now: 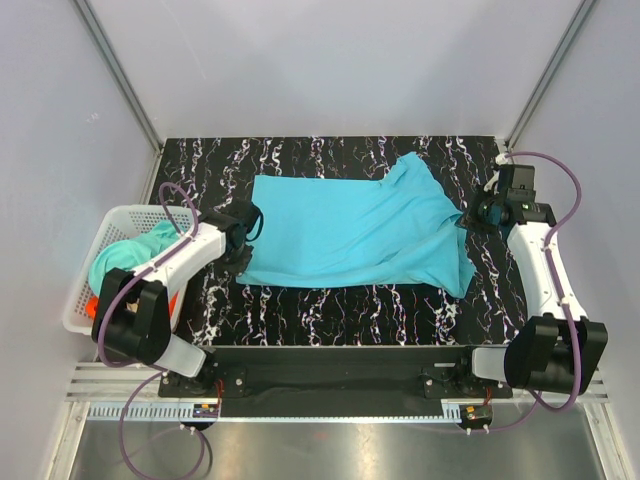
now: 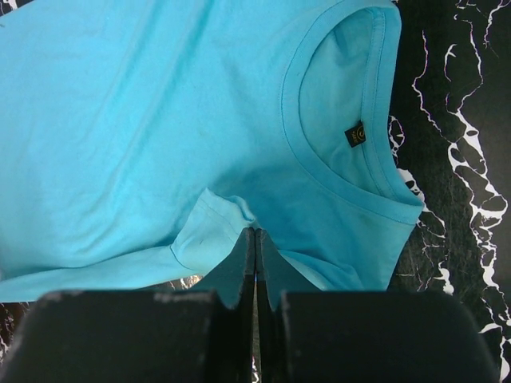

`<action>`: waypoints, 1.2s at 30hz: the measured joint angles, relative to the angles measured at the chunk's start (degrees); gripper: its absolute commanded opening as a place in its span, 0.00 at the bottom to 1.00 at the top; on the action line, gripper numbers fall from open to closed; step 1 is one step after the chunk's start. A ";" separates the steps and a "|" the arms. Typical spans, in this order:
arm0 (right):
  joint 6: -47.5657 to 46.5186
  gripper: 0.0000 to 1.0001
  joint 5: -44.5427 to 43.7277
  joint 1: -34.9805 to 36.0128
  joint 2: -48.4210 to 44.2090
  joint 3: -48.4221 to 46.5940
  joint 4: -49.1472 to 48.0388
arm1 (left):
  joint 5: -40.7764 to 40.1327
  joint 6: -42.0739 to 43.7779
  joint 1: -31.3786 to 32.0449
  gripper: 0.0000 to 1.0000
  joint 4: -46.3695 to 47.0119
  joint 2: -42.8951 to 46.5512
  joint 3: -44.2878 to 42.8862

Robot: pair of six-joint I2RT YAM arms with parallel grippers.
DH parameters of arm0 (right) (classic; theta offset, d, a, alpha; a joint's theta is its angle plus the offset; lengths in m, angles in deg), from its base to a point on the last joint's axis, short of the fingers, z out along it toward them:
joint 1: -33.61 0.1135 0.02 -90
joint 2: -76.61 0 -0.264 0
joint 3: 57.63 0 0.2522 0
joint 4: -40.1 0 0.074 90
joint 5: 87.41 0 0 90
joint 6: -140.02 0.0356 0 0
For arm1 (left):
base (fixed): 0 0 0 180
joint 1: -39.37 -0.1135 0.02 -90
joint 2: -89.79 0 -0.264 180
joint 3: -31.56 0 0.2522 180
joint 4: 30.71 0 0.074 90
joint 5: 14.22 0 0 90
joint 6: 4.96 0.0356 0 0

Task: Fold and stack the t-shirts
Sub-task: Flatten the tshirt out, then fold the tshirt

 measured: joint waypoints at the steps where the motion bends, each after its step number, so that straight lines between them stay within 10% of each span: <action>1: 0.00 0.00 -0.04 0.04 -0.09 0.00 -0.02 | -0.13 0.20 0.02 0.00 0.02 0.02 -0.15; 36: -5.38 0.00 -1.55 0.13 -8.35 2.51 -11.34 | -7.76 17.18 0.46 0.00 9.55 -2.97 -8.94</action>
